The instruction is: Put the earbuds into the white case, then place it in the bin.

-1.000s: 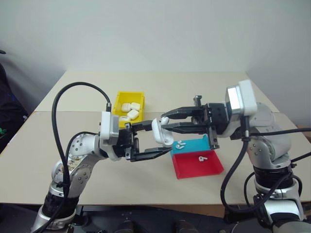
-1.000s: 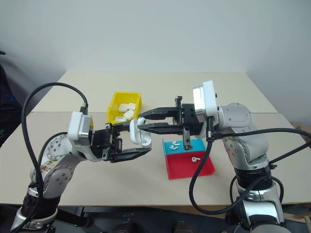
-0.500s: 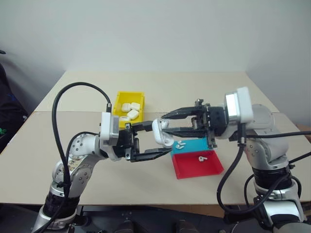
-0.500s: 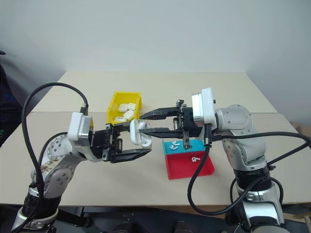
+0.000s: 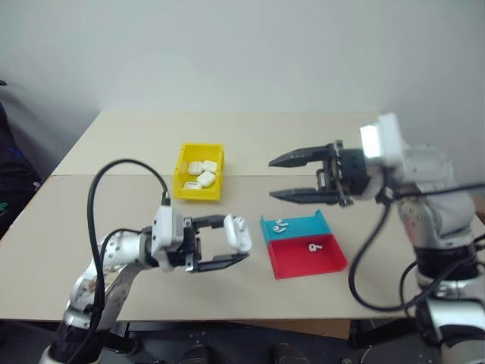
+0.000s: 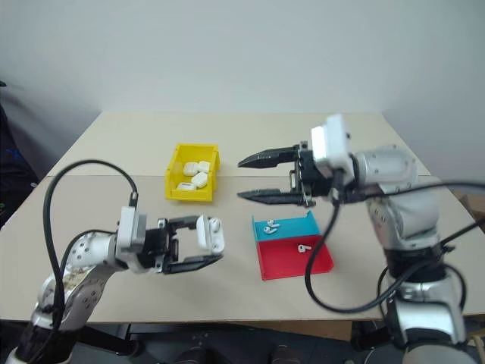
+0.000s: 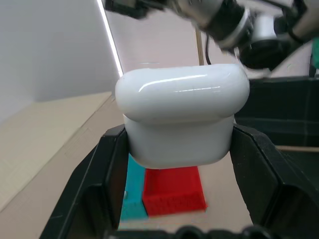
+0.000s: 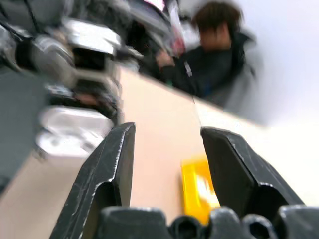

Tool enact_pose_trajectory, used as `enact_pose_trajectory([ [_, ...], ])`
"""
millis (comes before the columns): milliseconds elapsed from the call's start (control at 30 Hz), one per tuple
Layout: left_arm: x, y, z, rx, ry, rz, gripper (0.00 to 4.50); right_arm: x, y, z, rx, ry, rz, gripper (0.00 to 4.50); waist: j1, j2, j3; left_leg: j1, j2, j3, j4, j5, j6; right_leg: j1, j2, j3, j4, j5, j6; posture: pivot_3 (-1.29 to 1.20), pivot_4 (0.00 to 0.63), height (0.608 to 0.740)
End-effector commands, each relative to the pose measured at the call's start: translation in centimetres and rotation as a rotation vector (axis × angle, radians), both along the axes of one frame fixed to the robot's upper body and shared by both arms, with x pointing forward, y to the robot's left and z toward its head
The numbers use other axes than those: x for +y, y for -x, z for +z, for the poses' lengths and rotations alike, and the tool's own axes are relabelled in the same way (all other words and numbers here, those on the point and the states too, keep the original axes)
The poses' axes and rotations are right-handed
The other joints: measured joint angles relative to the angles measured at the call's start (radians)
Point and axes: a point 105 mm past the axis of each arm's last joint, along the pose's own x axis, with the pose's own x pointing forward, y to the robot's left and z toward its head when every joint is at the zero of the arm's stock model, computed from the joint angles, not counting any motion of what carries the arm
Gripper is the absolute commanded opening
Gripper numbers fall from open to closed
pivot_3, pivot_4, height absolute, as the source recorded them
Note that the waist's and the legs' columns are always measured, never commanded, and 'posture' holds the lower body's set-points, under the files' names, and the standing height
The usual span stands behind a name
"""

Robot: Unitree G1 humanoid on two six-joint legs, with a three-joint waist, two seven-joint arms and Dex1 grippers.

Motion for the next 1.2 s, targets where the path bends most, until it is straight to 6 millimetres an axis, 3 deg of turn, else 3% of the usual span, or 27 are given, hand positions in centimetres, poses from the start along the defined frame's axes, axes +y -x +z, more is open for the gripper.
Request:
enact_pose_trajectory([
  [33, 0.6, 0.7, -0.4, -0.055, -0.045, 0.013, 2.77, -0.6, -2.0, -2.1, 0.027, 0.236, -0.076, 2.58, 0.002, 0.0, 0.0, 0.0, 0.0, 0.0, 0.0, 0.0, 0.0, 0.0, 0.0, 0.0, 0.0, -0.001, -0.001, 0.0, 0.15, 0.74],
  [200, 0.9, 0.9, -1.1, -0.047, -0.052, 0.047, 2.77, -1.3, -4.8, -5.9, -0.051, 0.648, -0.098, 2.58, 0.003, 0.0, 0.0, -0.001, 0.0, 0.001, -0.001, 0.0, 0.0, -0.001, 0.0, 0.0, 0.0, 0.0, 0.0, 0.0, 0.15, 0.74],
  [333, 0.8, 1.0, -1.5, -0.051, -0.06, 0.056, 2.77, -0.9, -6.3, -7.4, -0.048, 0.83, -0.087, 2.58, 0.001, 0.0, 0.0, -0.001, 0.0, 0.001, -0.001, 0.0, 0.0, -0.002, 0.0, 0.0, 0.0, 0.0, 0.0, 0.0, 0.15, 0.74],
  [600, 0.6, 1.1, -1.8, -0.056, -0.06, 0.076, 2.77, 0.5, -7.2, -9.3, 0.027, 0.964, -0.08, 2.58, 0.003, 0.0, 0.0, -0.001, 0.0, 0.001, -0.001, 0.0, 0.0, -0.002, 0.0, -0.001, 0.0, 0.0, 0.0, 0.0, 0.15, 0.74],
  [867, 0.5, 1.2, -1.9, -0.051, -0.061, 0.08, 2.77, 1.8, -6.9, -11.6, 0.139, 1.002, -0.071, 2.58, 0.004, 0.001, 0.0, -0.001, 0.0, 0.001, -0.001, 0.0, 0.0, -0.002, 0.0, -0.001, 0.001, 0.0, 0.0, 0.0, 0.15, 0.74],
  [1200, 0.7, 1.1, -2.3, -0.05, -0.081, 0.08, 2.77, 2.0, -7.3, -14.2, 0.189, 1.036, -0.103, 2.58, 0.004, 0.001, 0.0, -0.001, 0.0, 0.001, -0.001, 0.0, 0.0, -0.002, 0.0, -0.001, 0.001, 0.0, 0.0, 0.0, 0.15, 0.74],
])
